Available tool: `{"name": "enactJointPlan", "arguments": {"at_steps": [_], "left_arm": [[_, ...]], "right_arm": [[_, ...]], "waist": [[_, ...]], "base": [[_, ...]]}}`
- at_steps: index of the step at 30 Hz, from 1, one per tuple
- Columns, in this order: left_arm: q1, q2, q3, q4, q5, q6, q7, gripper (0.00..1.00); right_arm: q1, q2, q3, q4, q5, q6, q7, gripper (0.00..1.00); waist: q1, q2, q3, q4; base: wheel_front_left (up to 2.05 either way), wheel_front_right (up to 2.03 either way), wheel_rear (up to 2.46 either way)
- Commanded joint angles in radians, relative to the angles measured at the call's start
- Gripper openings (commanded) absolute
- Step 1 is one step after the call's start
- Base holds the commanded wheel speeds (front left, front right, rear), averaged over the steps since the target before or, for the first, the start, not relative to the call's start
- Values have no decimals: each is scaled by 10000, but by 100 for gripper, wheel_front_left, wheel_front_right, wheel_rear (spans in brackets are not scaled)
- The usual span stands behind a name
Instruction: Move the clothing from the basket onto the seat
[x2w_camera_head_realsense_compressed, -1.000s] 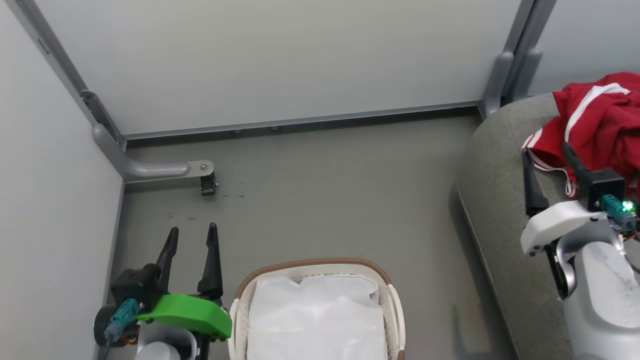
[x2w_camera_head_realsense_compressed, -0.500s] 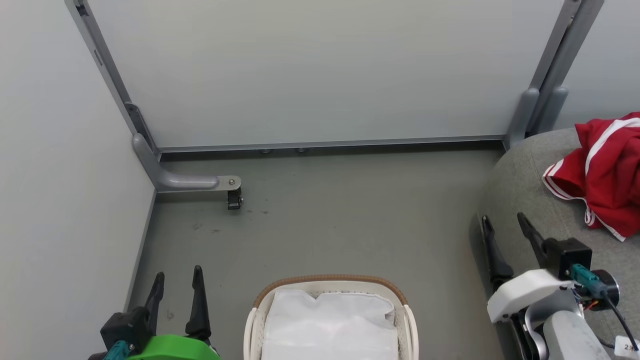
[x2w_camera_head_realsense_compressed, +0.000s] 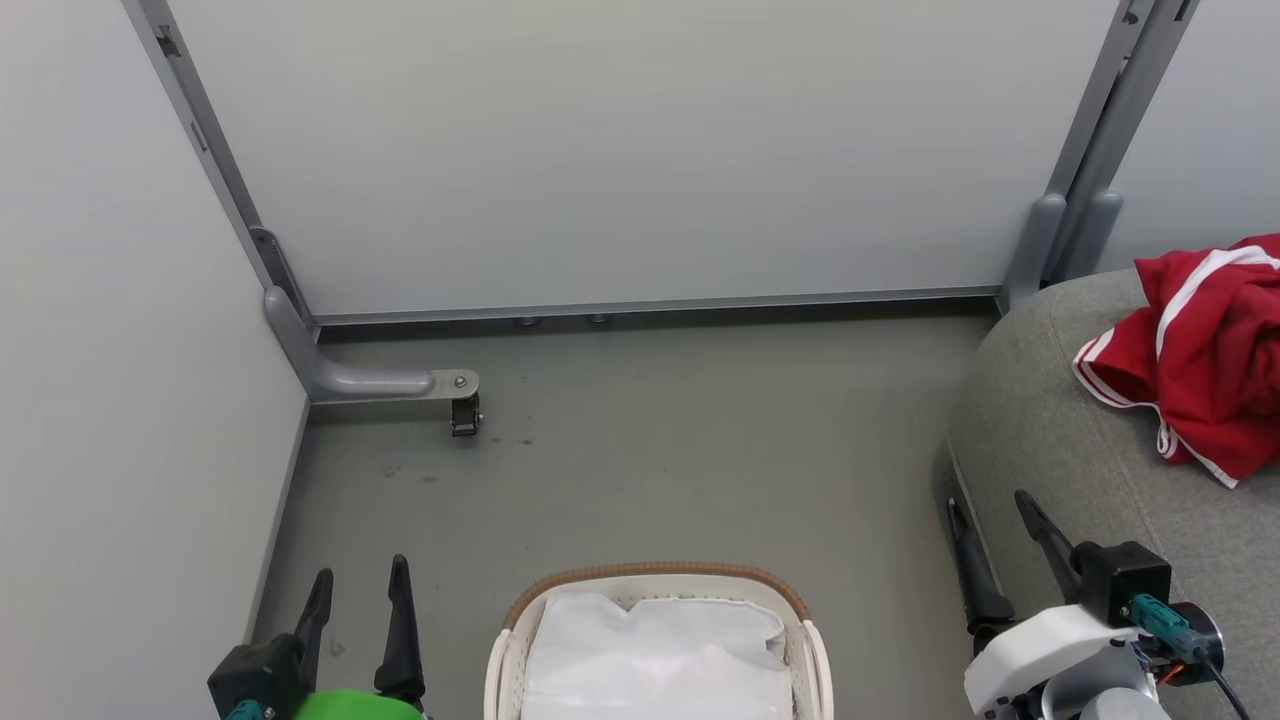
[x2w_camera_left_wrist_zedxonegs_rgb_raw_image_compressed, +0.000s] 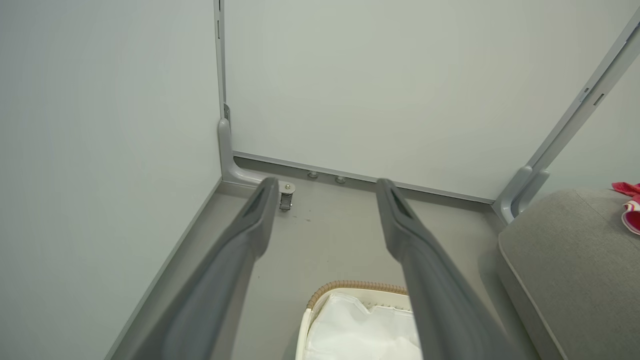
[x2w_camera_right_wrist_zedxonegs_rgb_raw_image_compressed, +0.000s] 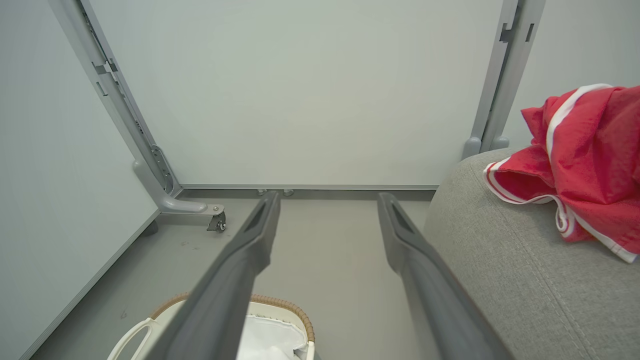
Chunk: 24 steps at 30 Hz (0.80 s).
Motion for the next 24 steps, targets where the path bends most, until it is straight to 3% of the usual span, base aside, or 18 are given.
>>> {"name": "enactJointPlan", "arguments": {"at_steps": [1, 20, 21, 24], "left_arm": [[64, 27, 4, 17, 67, -41, -36, 100], [-58, 72, -63, 134, -153, 60, 13, 100], [-6, 21, -70, 122, -113, 8, 18, 0], [43, -17, -89, 324, -151, 4, 72, 0]], "right_arm": [[96, -38, -15, -33, -13, -15, -25, 100], [63, -37, 31, 4, 124, -15, -25, 100], [3, 0, 34, 10, 95, 0, 0, 0], [78, 55, 21, 235, 135, 0, 38, 0]], "waist": [[1, 0, 2, -15], [1, 0, 52, -48], [1, 0, 52, -48], [1, 0, 55, -51]], "base": [[0, 0, 0], [0, 0, 0], [0, 0, 0], [0, 0, 0]]}}
